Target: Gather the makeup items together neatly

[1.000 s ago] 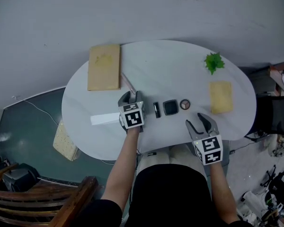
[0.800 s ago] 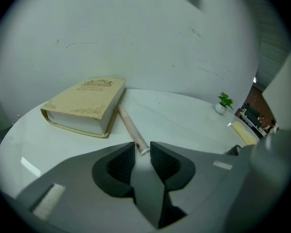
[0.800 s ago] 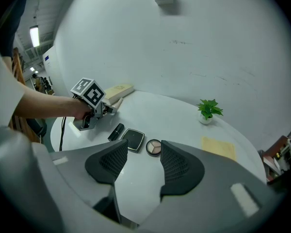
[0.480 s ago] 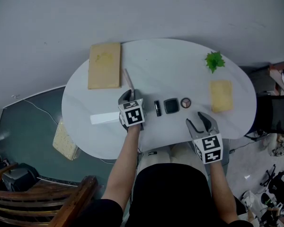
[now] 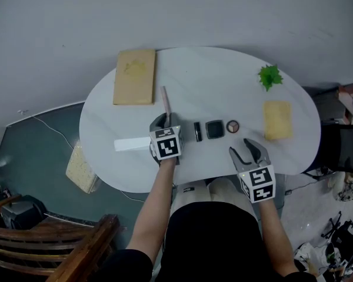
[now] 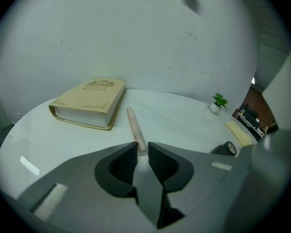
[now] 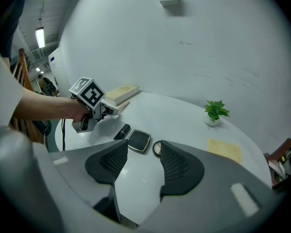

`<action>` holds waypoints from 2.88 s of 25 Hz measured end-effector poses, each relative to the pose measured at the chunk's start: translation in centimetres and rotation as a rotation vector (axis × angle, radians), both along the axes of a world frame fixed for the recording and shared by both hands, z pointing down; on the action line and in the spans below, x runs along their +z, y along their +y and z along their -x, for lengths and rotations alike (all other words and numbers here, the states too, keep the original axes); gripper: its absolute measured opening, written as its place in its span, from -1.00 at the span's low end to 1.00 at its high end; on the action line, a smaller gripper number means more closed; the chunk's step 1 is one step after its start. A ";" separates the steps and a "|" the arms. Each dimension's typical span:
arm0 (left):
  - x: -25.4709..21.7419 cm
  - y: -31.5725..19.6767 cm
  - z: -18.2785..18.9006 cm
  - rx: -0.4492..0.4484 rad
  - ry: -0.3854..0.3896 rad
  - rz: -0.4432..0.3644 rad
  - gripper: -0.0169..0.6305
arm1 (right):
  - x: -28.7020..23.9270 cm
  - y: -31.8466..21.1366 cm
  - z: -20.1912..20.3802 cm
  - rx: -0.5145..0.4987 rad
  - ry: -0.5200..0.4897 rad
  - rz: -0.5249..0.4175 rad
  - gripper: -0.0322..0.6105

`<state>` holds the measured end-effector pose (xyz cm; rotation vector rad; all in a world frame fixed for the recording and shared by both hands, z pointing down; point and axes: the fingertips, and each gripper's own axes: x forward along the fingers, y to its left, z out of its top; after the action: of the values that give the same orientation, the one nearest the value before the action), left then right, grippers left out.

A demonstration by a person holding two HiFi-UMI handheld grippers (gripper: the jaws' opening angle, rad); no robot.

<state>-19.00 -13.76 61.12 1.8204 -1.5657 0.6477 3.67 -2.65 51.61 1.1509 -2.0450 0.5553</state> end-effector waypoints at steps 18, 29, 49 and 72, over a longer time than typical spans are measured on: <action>0.2 8.5 -4.1 0.034 0.024 0.023 -0.75 | 0.6 3.1 -1.4 -0.078 -0.045 0.011 -0.21; 0.7 11.6 -6.3 0.081 0.014 0.016 -0.74 | 1.0 5.0 -1.9 -0.109 -0.052 0.020 -0.21; 1.8 12.9 -7.0 0.092 -0.010 0.004 -0.73 | 1.3 5.9 -2.6 -0.117 -0.055 0.026 -0.21; 1.9 12.9 -7.5 0.100 -0.005 0.002 -0.60 | 1.1 6.1 -3.2 -0.111 -0.060 0.021 -0.21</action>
<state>-11.50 -0.87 63.00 1.9066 -1.4845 0.6990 6.91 3.42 52.74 1.0128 -2.1344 0.5619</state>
